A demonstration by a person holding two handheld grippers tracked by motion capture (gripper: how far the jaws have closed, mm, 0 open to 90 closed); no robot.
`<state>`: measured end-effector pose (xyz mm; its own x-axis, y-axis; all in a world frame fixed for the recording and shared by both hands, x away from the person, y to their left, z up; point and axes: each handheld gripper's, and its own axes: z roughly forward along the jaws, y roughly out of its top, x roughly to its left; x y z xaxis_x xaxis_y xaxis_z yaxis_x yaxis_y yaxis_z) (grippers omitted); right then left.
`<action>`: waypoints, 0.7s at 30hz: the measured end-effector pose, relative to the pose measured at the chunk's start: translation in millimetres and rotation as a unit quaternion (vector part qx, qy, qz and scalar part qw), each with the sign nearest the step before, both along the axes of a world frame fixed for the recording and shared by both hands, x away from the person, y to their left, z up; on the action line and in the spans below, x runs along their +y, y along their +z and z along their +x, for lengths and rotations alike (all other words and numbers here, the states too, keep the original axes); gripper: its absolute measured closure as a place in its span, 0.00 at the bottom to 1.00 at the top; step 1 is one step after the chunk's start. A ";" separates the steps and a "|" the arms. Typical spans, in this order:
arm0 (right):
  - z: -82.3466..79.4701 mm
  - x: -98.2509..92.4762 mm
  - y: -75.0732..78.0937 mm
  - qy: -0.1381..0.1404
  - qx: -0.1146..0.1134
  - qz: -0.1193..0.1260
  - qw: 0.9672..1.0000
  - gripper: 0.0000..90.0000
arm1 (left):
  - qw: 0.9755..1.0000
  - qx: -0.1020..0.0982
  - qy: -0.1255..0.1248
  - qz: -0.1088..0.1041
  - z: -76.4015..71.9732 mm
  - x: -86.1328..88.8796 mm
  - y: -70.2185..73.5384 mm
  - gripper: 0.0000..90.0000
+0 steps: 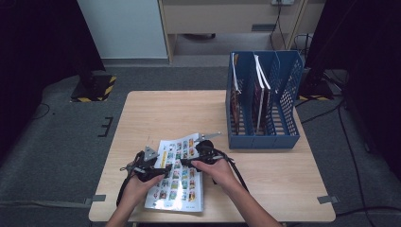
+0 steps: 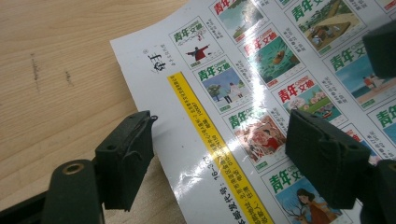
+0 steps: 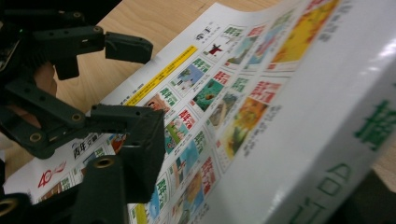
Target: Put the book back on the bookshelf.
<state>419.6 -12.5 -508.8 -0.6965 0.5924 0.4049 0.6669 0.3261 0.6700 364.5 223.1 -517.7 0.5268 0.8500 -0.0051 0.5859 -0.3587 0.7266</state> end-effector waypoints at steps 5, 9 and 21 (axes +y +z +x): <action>5.8 -1.5 1.6 -0.024 0.017 0.006 1.000 0.61 | 1.000 -0.008 -0.008 0.009 -0.5 -1.4 1.0 0.23; 9.8 -0.9 2.8 -0.035 0.021 0.008 0.999 0.68 | 0.999 -0.012 -0.035 -0.001 -2.8 -13.3 1.4 0.28; 13.6 -0.6 14.6 -0.032 0.000 0.013 0.999 0.76 | 1.000 -0.016 -0.008 -0.024 0.5 2.6 5.8 0.19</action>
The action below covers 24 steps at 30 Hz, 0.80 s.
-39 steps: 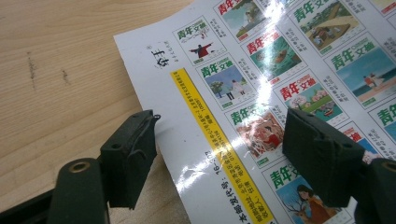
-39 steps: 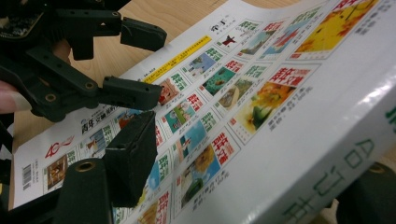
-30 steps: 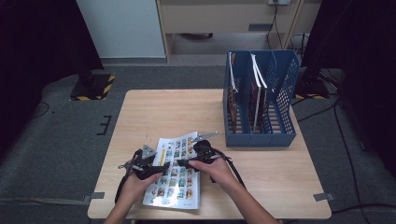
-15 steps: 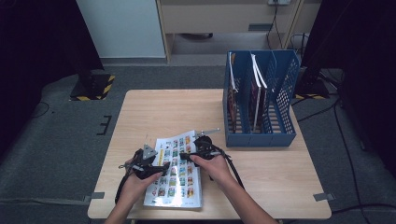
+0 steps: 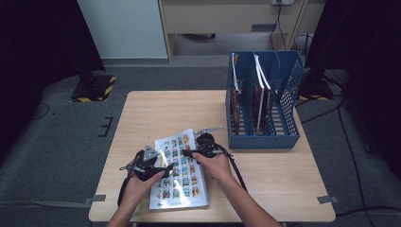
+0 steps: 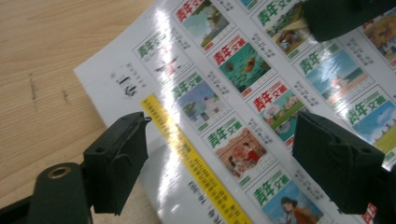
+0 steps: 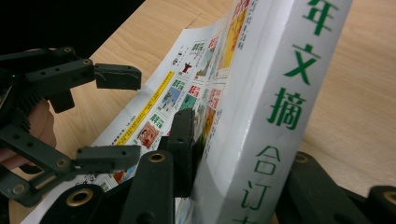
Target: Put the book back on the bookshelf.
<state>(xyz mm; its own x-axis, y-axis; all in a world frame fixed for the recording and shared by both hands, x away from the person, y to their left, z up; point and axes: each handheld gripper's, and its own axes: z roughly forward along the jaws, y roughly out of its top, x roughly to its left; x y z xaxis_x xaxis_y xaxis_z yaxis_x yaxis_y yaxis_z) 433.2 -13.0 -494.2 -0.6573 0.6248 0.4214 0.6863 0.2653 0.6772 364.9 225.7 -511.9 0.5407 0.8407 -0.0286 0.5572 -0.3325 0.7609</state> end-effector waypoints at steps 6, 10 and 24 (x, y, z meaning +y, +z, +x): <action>2.3 -11.4 8.3 -0.010 -0.025 -0.003 1.000 0.77 | 1.000 0.018 -0.002 -0.005 2.6 4.1 -3.1 0.18; 2.6 -18.5 13.8 -0.021 -0.043 -0.001 0.999 0.78 | 0.999 0.037 -0.014 -0.011 3.8 3.4 -6.1 0.19; 0.6 -20.6 21.0 -0.024 -0.072 0.003 0.997 0.79 | 0.992 0.093 -0.047 -0.065 3.7 1.3 -14.2 0.21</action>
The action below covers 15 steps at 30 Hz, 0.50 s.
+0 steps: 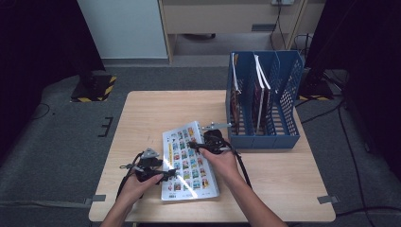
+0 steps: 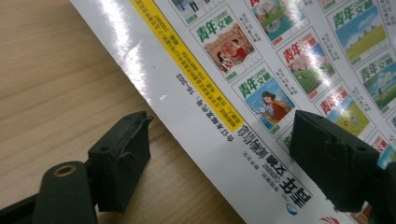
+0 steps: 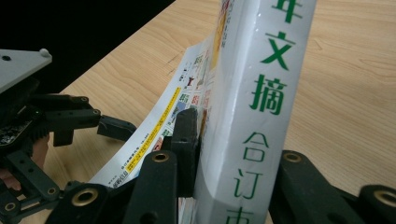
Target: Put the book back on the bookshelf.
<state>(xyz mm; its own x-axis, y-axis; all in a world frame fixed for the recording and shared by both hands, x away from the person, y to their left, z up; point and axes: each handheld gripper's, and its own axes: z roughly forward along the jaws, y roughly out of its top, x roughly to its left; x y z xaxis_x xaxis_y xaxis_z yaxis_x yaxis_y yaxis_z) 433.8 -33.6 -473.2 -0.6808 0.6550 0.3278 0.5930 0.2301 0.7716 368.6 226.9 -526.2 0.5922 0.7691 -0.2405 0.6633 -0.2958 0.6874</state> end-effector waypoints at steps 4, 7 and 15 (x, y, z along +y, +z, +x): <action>-0.7 0.7 1.3 0.003 0.000 0.005 1.000 0.79 | 1.000 -0.001 -0.006 -0.007 1.1 1.0 -0.2 0.26; -1.0 0.4 3.0 0.012 -0.001 0.009 1.000 0.79 | 1.000 -0.001 0.008 -0.023 2.0 2.4 -1.5 0.34; 0.1 0.7 5.3 0.040 0.006 -0.001 0.999 0.75 | 0.999 -0.001 0.022 -0.040 3.9 4.6 -2.7 0.48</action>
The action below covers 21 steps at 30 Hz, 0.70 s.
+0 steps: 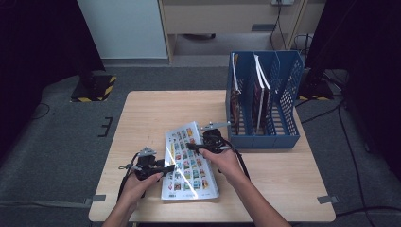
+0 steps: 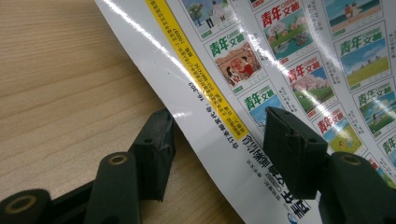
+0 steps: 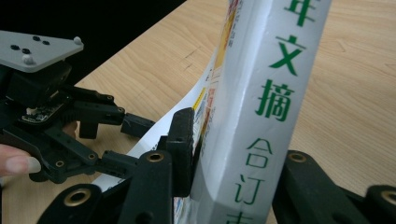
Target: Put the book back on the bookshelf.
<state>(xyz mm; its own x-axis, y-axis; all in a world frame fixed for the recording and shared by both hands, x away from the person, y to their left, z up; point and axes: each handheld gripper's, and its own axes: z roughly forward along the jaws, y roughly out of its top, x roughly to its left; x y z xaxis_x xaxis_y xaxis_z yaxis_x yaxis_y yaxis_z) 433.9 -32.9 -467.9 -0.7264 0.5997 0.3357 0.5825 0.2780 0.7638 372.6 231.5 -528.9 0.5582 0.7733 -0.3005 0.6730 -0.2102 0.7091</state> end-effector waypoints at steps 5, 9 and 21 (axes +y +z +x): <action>2.6 5.1 -0.2 0.010 0.004 -0.022 1.000 0.67 | 1.000 -0.008 -0.004 0.005 -0.4 0.0 -0.1 0.48; 6.5 8.6 -2.0 0.019 0.018 -0.034 0.999 0.66 | 1.000 -0.010 -0.004 0.004 -0.4 -0.3 -0.3 0.48; 10.3 16.0 -7.1 0.006 0.029 -0.056 0.998 0.77 | 1.000 -0.007 -0.001 -0.001 -0.3 0.3 -0.5 0.47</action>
<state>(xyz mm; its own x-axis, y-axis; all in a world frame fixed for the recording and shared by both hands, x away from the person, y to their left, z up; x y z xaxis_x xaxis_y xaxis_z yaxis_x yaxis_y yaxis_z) 444.2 -16.9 -475.0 -0.7156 0.6268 0.3084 0.6202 0.3669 0.6933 372.2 231.9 -529.4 0.5646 0.7714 -0.2934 0.6623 -0.2114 0.7188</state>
